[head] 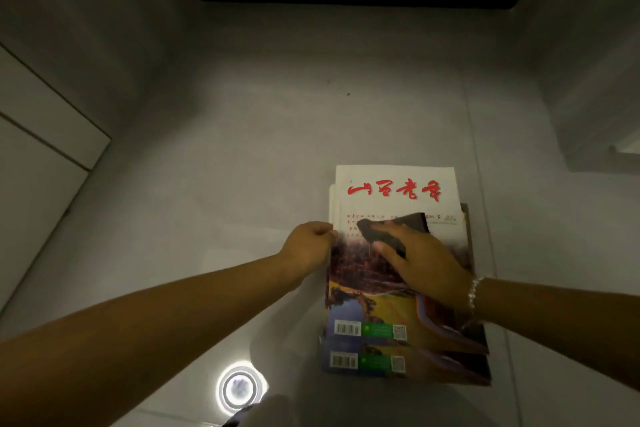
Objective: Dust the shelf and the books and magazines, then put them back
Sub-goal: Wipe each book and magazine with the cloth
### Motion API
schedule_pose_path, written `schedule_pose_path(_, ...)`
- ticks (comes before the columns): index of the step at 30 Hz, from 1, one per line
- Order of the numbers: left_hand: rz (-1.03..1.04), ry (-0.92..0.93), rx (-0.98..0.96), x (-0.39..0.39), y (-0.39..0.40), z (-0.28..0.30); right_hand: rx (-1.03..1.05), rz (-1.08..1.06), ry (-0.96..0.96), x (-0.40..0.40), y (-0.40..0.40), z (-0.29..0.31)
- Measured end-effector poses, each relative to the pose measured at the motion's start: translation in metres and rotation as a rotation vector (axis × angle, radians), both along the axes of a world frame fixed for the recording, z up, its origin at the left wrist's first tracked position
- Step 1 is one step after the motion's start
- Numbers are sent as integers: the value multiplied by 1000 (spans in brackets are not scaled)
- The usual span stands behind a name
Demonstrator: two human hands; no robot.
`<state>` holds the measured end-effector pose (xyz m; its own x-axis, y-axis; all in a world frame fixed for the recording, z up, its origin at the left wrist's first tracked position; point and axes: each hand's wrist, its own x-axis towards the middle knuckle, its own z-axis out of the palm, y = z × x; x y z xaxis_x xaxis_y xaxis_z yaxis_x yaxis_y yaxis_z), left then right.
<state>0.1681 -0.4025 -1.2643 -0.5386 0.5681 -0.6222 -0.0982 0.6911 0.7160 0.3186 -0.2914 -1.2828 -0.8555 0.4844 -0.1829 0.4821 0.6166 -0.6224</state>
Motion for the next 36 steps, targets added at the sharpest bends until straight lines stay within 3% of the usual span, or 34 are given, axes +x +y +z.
schedule_pose_path(5, 88, -67, -35, -7, 7, -7, 141, 266, -80, 19, -6, -23)
schedule_pose_path(11, 120, -286, 83, -15, 27, -4, 233, 200, -36, 14, 29, -33)
schedule_pose_path(15, 69, -440, 97, -17, 30, -11, 315, 266, -48, 16, 29, -36)
schedule_pose_path(19, 61, -367, 51, -20, 29, -17, 425, 331, -59, 13, 57, -41)
schedule_pose_path(22, 55, -360, 34, -20, 30, -20, 416, 13, -158, -9, 100, -41)
schedule_pose_path(24, 62, -358, 22, -20, 31, -21, 428, -90, -210, -24, 110, -40)
schedule_pose_path(28, 118, -361, 42, -17, 31, -25, 391, 183, -29, -49, 57, -41)
schedule_pose_path(31, 145, -362, 70, -16, 30, -30, 299, 380, -16, -58, 42, -39)
schedule_pose_path(33, 152, -381, 69, -16, 29, -30, 345, 398, -29, -63, 59, -43)
schedule_pose_path(36, 149, -390, 62, -16, 30, -27, 399, 184, -169, -72, 91, -44)
